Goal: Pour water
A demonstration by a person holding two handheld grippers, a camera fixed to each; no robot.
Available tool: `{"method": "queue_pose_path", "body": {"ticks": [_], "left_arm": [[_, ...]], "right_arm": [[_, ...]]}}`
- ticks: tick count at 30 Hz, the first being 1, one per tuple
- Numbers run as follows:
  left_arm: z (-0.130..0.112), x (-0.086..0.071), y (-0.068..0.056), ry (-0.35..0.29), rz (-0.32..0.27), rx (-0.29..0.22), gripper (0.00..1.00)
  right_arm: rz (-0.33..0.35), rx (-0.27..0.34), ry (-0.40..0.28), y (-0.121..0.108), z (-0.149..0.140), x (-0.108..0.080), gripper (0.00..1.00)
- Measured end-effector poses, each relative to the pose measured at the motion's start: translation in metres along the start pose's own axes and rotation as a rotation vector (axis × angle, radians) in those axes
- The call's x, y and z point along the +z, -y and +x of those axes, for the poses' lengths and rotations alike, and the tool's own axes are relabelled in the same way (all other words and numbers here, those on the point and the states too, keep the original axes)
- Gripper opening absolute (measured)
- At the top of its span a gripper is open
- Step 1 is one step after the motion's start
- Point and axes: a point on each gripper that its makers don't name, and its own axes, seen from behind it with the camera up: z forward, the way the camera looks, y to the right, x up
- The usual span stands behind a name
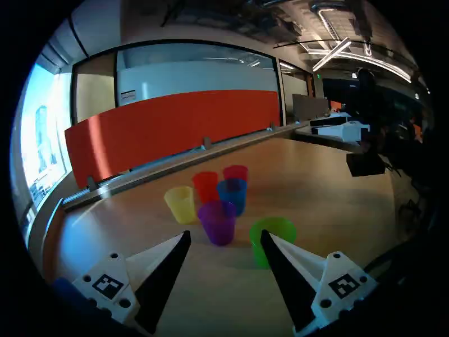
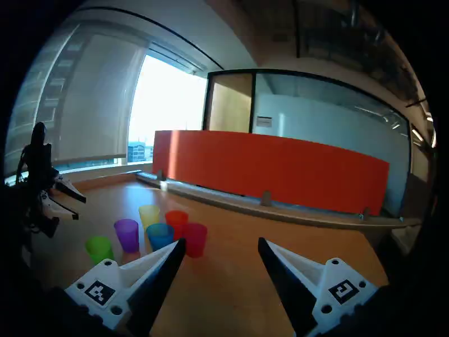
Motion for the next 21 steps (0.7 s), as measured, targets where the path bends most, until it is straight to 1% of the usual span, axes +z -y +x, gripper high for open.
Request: {"method": "queue_pose_path", "body": {"ticks": [3, 6, 9, 12, 21], "left_arm": [[-0.011, 0.004, -0.010, 0.044, -0.038, 0.034, 0.93], [-0.018, 0.008, -0.017, 0.078, -0.064, 0.063, 0.93], [-0.025, 0.011, -0.023, 0.105, -0.094, 0.080, 0.93], [-0.030, 0.015, -0.030, 0.131, -0.129, 0.089, 0.93], [-0.046, 0.025, -0.050, 0.200, -0.236, 0.070, 0.93]], "right_arm": [[0.009, -0.002, 0.002, 0.002, 0.001, 0.003, 1.00], [0.015, -0.005, 0.007, 0.004, 0.000, 0.006, 1.00], [0.023, -0.009, 0.011, 0.006, -0.001, 0.009, 0.99], [0.031, -0.015, 0.016, 0.008, -0.001, 0.012, 1.00], [0.052, -0.020, 0.029, 0.012, -0.005, 0.022, 0.99]]}}
